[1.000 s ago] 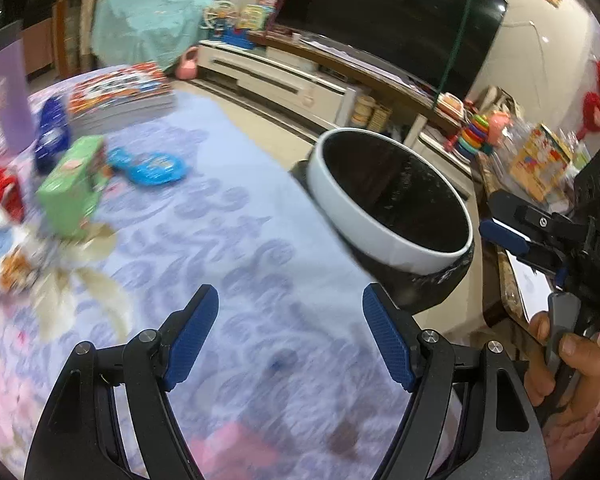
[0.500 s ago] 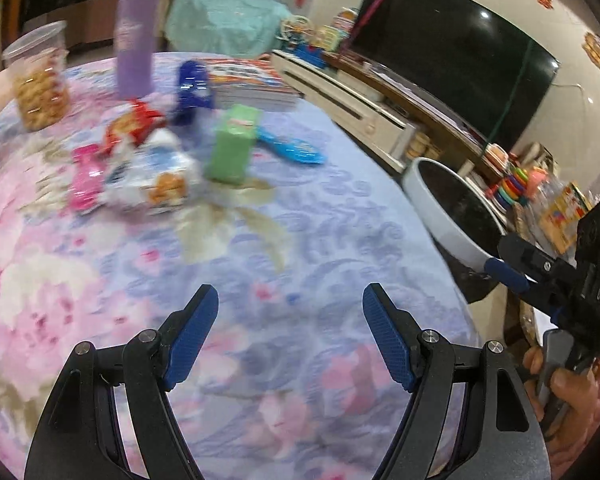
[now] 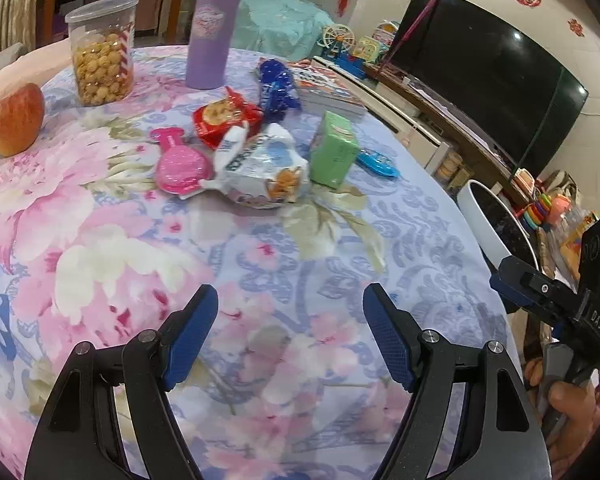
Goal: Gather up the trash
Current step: 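Move both open tools back over the table toward the remaining items, then grasp the white crumpled snack wrapper with the left tool while the right tool grasps the blue candy packet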
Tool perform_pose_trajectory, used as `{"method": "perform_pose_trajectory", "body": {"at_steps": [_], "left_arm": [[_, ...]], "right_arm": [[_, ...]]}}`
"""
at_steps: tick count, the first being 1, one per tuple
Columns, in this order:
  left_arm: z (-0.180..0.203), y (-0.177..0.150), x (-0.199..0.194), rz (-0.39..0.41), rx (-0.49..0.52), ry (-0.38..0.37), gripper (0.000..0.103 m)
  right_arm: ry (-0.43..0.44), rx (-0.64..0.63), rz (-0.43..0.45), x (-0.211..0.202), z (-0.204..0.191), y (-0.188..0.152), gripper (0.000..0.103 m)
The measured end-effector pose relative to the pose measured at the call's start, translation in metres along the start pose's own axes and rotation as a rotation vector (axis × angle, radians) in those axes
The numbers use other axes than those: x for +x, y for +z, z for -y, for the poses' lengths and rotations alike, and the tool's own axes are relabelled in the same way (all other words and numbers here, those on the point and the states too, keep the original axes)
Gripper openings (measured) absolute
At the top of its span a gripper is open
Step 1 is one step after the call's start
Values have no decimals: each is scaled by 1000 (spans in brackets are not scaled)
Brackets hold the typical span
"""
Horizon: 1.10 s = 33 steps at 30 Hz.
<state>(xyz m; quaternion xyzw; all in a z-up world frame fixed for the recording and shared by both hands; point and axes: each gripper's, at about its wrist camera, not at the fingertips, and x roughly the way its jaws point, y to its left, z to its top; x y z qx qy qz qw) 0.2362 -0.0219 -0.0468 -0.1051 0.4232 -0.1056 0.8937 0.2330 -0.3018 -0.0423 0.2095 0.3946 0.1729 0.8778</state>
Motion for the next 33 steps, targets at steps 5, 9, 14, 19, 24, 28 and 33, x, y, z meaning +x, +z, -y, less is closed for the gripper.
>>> {"method": "perform_pose_trajectory", "body": {"at_steps": [5, 9, 14, 19, 24, 28, 33], "left_arm": [[-10, 4, 3, 1, -4, 17, 77], [-15, 9, 7, 5, -5, 43, 77], [-17, 19, 14, 12, 1, 53, 77], [-15, 35, 24, 18, 21, 75, 77], [-20, 49, 33, 22, 8, 78, 77], [-21, 59, 42, 16, 1, 71, 77], [-16, 67, 52, 15, 6, 58, 77]], "right_arm": [[-8, -53, -20, 15, -10, 4, 99], [-3, -94, -33, 27, -13, 10, 99], [-7, -146, -37, 43, -17, 21, 99], [-50, -200, -44, 65, -17, 38, 99], [-66, -221, -58, 90, -15, 55, 99], [-77, -231, -57, 104, -13, 70, 98], [-100, -267, -64, 127, -16, 92, 98]]}}
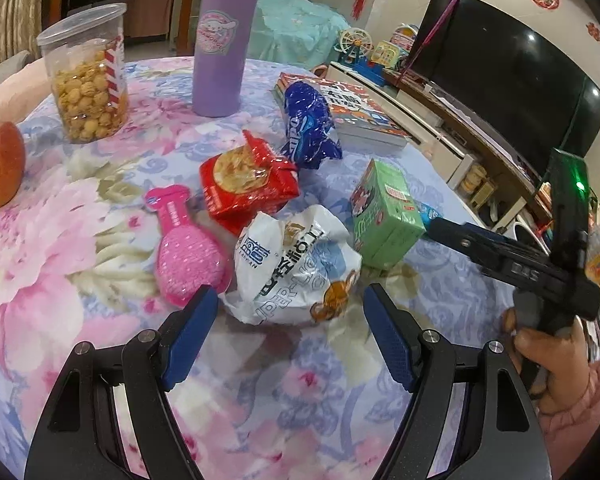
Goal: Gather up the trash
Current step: 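Grasp the white crumpled snack wrapper with the left tool while the right tool grasps the blue candy packet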
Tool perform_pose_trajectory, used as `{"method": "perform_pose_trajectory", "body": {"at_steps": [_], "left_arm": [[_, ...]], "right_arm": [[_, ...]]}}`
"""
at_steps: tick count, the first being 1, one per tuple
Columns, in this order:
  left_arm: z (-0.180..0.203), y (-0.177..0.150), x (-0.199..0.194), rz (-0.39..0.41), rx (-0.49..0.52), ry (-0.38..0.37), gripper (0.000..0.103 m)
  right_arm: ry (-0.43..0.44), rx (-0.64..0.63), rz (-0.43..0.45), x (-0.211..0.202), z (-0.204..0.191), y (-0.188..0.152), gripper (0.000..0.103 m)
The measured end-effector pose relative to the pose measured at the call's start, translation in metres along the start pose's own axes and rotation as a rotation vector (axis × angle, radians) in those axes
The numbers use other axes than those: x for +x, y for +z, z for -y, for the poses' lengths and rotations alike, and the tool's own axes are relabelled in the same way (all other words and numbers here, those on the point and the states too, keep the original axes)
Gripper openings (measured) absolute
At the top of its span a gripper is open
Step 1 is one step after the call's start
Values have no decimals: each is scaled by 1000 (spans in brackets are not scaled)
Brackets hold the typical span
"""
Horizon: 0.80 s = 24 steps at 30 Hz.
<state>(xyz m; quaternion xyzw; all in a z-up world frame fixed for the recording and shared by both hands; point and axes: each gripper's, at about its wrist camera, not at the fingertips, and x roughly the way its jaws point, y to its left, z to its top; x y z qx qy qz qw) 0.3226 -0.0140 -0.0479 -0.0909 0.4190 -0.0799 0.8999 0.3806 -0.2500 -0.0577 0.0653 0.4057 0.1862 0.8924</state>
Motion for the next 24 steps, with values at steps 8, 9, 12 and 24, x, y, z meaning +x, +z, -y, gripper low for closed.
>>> {"method": "perform_pose_trajectory", "body": {"at_steps": [8, 9, 12, 24], "left_arm": [[7, 6, 12, 1, 30, -11, 67], [8, 6, 14, -7, 36, -20, 57], [12, 4, 15, -15, 49, -41, 49], [17, -24, -13, -8, 31, -68, 42]], "right_arm": [[-19, -60, -67, 36, -2, 17, 76], [-18, -65, -68, 37, -2, 18, 71], [-23, -71, -72, 38, -1, 16, 52], [17, 3, -33, -11, 3, -20, 51]]}}
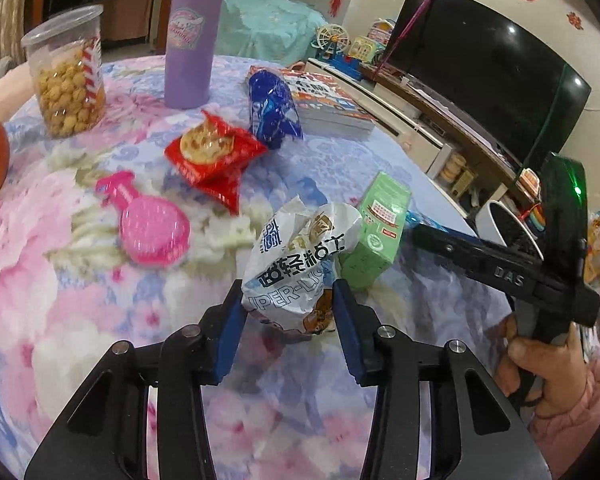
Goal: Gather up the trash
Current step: 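Grasp the white crumpled snack wrapper with the left tool while the right tool grasps the blue candy packet, then carry the white wrapper and blue packet with both tools over the trash bin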
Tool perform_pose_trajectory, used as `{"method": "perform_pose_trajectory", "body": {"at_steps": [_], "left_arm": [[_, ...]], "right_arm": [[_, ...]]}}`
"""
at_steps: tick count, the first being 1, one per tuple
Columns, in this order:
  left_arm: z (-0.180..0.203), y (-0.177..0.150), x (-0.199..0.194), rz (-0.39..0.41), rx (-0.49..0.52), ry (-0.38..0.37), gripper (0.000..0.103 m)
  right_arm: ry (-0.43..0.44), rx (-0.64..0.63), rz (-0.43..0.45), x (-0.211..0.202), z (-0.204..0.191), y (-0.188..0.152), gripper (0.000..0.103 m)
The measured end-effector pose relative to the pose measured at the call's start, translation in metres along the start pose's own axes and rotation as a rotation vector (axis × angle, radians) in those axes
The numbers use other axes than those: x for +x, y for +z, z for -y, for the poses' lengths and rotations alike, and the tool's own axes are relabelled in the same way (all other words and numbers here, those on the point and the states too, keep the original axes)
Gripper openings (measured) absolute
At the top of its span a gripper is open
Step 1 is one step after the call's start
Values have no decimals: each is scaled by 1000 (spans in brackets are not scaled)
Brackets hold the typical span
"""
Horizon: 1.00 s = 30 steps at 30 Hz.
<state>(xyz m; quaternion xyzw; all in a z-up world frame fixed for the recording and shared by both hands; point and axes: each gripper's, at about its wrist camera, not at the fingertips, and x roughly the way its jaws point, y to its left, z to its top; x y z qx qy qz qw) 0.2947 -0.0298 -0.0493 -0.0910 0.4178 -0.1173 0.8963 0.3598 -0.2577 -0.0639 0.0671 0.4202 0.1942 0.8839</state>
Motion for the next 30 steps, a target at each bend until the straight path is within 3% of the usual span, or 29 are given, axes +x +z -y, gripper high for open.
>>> {"method": "perform_pose_trajectory", "body": {"at_steps": [11, 30], "left_arm": [[18, -28, -30, 2, 13, -35, 41], [87, -38, -23, -36, 119, -126, 41]], "right_arm": [[-37, 100, 46, -43, 13, -41, 51], [-29, 162, 115, -108, 23, -76, 51]]}}
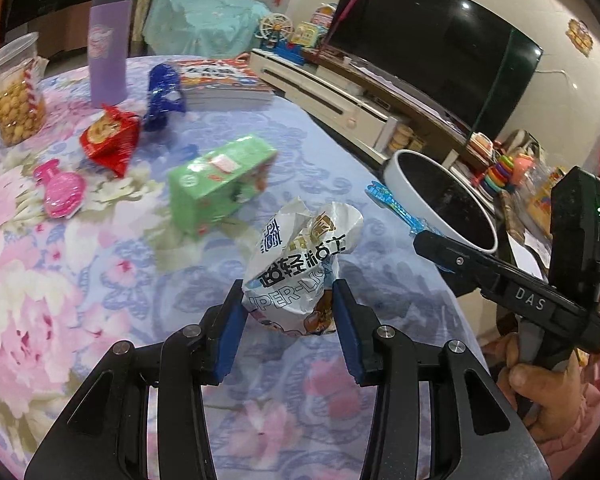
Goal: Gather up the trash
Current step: 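Carry the white wrapper and blue packet with both tools over the trash bin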
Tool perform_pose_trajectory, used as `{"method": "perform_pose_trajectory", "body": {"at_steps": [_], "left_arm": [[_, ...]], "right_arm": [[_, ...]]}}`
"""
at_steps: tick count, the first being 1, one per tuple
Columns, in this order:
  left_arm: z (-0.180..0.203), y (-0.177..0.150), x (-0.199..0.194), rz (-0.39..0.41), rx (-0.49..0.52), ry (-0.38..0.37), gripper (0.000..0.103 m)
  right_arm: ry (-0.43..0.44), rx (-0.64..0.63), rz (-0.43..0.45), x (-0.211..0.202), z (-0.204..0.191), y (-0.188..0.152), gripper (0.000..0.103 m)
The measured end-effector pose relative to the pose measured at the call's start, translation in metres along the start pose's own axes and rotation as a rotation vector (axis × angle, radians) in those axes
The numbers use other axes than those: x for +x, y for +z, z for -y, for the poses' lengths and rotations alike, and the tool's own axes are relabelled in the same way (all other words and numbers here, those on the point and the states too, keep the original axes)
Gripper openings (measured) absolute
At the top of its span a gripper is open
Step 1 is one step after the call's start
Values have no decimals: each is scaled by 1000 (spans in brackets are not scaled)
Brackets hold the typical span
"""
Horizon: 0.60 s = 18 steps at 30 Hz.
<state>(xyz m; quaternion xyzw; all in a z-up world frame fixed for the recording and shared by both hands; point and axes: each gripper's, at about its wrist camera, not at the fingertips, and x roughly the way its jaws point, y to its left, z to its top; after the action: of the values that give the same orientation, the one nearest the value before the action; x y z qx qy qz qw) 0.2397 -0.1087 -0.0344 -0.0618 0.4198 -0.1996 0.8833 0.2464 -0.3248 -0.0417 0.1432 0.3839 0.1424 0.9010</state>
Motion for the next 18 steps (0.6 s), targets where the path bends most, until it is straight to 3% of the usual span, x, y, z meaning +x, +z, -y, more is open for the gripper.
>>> {"method": "perform_pose_trajectory", "body": {"at_steps": [18], "left_arm": [[58, 9, 16, -18, 90, -62, 42]], "right_arm": [[-66, 61, 69, -51, 42, -4, 51]]}}
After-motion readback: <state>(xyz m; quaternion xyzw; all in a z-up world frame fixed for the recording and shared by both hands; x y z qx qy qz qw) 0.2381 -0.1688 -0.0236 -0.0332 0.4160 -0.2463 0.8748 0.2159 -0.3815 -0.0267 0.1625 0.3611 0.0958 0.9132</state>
